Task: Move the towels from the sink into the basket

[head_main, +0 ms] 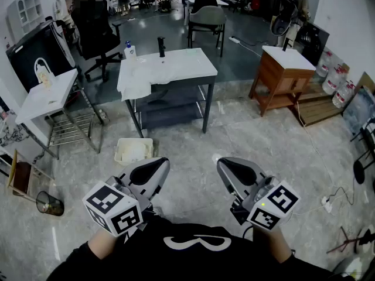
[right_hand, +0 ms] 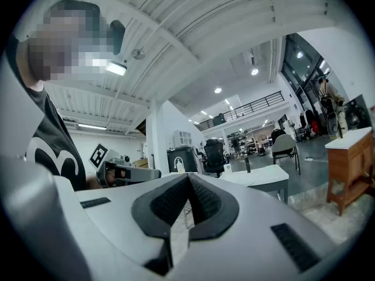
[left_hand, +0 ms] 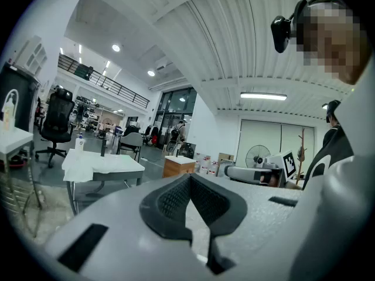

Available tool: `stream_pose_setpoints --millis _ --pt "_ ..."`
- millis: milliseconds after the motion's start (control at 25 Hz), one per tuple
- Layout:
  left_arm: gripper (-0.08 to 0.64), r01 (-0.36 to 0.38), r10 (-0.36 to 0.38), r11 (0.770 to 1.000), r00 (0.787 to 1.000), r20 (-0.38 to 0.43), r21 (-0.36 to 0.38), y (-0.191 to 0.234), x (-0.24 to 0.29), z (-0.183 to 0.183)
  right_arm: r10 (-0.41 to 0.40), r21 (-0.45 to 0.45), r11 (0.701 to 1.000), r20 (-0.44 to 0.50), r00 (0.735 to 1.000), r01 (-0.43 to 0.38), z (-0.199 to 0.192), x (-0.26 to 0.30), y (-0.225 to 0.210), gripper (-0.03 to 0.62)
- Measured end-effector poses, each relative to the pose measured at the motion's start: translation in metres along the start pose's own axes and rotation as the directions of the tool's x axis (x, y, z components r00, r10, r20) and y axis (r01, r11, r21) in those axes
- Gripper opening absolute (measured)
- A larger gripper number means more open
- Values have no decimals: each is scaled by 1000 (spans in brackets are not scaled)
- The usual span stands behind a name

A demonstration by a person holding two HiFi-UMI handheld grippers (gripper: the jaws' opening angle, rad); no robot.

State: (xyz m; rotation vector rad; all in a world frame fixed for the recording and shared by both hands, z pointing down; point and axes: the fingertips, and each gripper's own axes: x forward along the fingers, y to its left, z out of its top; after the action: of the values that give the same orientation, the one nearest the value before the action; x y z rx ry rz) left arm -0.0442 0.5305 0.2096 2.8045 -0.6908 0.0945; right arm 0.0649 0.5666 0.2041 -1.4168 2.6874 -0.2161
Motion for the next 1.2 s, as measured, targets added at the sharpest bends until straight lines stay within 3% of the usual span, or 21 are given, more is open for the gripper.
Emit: stream_pose_setpoints --millis 680,960,1200 --pt "10 -33 34 999 999 17 -26 36 -19 6 -6 -40 999 -7 1000 6 -1 26 -3 3" --pt "159 -95 94 995 995 42 16 82 -15 16 1 -37 999 -23 1000 -2 -8 60 -22 3" --pt "230 -136 136 991 990 45 11 138 7 15 0 -16 1000 -40 999 0 -20 97 -55 3"
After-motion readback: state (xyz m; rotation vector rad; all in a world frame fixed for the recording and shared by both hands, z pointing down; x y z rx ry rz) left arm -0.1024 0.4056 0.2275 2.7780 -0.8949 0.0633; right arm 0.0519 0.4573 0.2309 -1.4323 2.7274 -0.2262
